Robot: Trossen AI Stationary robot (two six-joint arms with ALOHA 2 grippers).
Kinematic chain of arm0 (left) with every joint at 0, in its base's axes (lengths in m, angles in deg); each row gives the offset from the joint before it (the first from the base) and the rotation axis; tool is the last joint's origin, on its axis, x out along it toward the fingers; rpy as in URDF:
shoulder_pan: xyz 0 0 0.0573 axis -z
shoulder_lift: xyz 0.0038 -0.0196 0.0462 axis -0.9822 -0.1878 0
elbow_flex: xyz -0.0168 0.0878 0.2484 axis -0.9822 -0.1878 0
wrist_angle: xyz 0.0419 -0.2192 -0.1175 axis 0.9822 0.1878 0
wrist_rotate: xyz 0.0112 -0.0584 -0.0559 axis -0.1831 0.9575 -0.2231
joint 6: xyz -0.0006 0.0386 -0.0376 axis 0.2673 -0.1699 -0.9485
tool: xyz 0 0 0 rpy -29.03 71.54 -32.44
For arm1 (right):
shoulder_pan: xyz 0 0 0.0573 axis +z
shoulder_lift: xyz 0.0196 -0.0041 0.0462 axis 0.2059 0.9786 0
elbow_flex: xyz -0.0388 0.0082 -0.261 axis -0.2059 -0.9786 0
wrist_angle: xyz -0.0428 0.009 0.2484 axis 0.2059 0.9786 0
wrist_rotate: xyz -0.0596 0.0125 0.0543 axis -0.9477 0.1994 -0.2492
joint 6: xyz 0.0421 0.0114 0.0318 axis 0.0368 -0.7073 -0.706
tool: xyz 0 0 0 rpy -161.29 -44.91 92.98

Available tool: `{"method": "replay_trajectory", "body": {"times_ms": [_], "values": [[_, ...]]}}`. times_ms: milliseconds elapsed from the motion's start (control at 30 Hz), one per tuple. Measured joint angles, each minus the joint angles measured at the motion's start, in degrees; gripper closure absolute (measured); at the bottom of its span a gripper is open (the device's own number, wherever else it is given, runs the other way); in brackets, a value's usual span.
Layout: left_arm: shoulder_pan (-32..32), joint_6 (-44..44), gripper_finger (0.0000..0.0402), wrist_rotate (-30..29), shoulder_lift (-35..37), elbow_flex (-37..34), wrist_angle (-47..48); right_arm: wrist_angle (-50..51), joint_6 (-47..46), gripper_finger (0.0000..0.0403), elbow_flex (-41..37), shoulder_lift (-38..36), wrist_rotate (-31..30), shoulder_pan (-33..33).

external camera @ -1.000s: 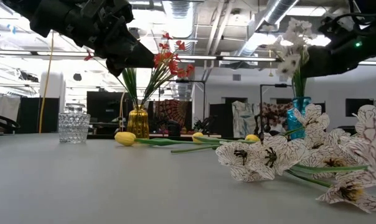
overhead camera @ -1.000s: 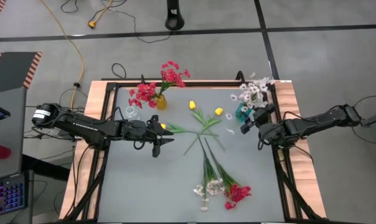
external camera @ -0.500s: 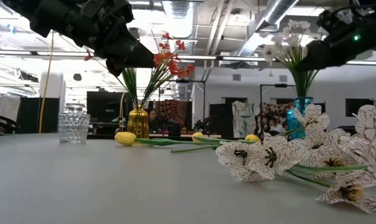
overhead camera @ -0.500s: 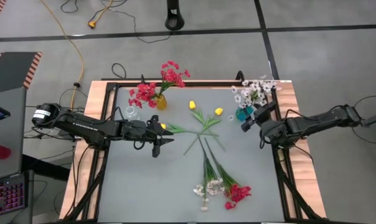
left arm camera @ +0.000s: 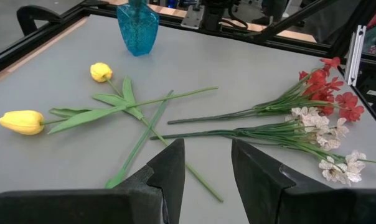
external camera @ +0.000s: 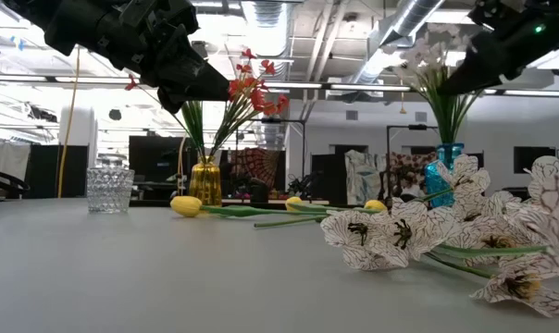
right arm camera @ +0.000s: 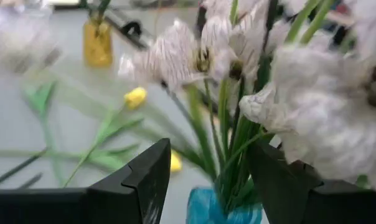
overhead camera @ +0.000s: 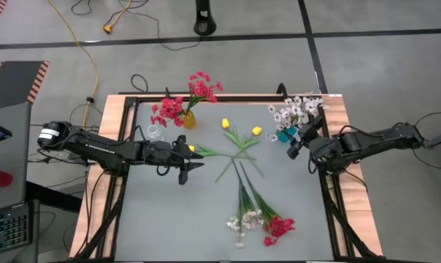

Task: Sort flowers into vase by color
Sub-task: Put the top white flowers into the blue vase

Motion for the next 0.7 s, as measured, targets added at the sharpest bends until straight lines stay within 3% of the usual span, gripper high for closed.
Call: {"method": "replay_trajectory", "body": {"times_ms": [267, 700], "values": [[0.0, 0.0, 0.0283, 0.0, 0.0, 0.0, 0.0, 13.3, -7.4, 0.0169, 5.2, 0.0, 3.1, 0.0], [0.0, -0.1, 0.0283, 0.0, 0.0, 0.0, 0.0, 16.3, -7.9, 0.0206, 7.5, 0.0, 4.5, -0.1]]}}
